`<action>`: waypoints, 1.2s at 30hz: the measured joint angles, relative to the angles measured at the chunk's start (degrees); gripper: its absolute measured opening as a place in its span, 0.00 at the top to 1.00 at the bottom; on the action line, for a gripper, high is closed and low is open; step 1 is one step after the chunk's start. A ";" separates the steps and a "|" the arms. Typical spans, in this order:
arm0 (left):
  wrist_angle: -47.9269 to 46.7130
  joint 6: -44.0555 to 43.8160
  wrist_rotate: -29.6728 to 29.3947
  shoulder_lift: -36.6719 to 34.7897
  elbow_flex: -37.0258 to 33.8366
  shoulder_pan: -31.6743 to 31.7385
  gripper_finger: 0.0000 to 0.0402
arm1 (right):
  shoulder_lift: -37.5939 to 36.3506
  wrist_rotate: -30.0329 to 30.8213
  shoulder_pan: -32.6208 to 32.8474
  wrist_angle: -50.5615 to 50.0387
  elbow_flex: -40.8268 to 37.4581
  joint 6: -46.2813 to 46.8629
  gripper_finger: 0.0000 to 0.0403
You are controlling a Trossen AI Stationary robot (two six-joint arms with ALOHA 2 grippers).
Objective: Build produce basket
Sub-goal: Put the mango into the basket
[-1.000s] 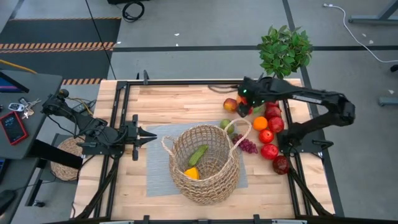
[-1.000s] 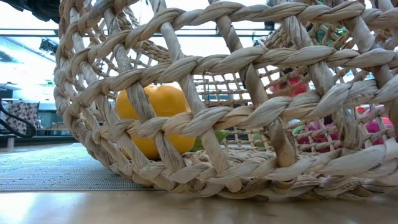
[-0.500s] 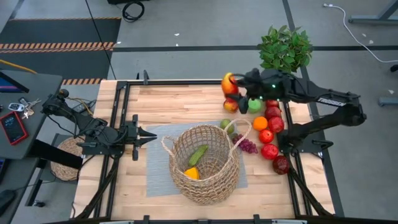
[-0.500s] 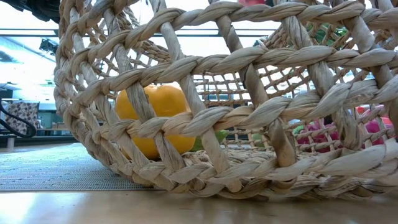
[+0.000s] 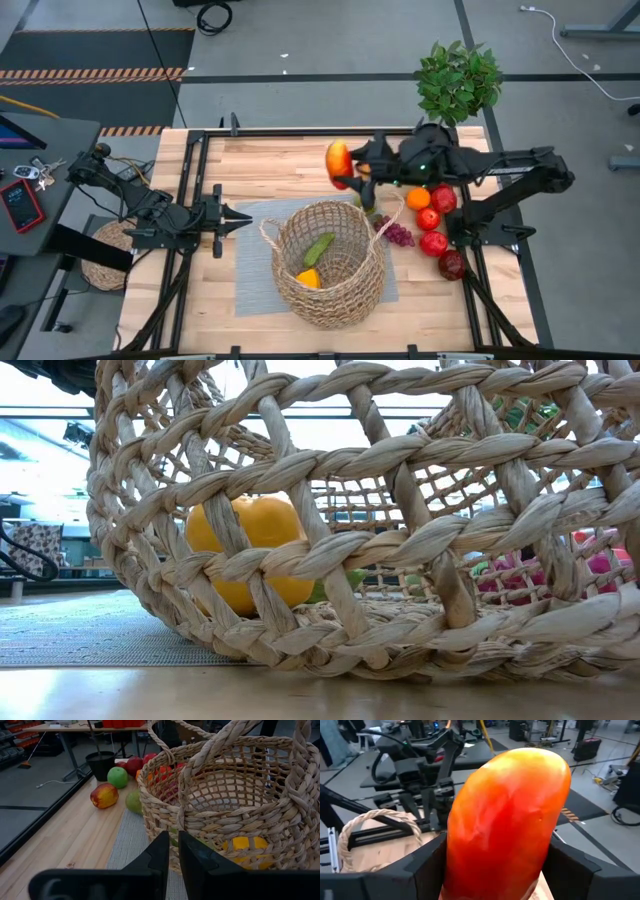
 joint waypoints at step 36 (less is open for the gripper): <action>0.00 0.01 0.00 -0.02 0.00 -0.01 0.88 | 32.19 2.70 12.71 -31.57 29.32 -24.46 0.30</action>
